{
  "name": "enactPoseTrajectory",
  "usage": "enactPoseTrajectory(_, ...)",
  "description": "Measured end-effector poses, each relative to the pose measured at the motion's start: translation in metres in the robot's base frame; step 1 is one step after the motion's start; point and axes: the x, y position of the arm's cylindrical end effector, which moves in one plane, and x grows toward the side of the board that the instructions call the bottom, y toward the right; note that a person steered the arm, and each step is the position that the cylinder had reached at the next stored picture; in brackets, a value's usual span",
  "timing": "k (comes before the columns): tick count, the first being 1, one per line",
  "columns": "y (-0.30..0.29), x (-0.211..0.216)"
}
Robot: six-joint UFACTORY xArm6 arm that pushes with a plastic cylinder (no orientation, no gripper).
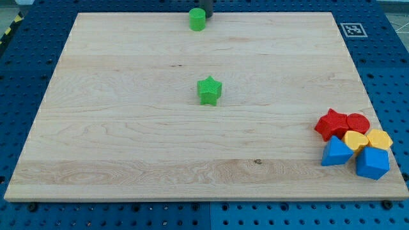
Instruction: Move green star towards top center
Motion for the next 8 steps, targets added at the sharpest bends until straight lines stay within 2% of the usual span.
enactPoseTrajectory(1, -0.013, 0.000)
enactPoseTrajectory(3, 0.029, 0.002)
enactPoseTrajectory(4, 0.040, 0.062)
enactPoseTrajectory(6, -0.035, 0.171)
enactPoseTrajectory(7, -0.042, 0.236)
enactPoseTrajectory(8, -0.025, 0.262)
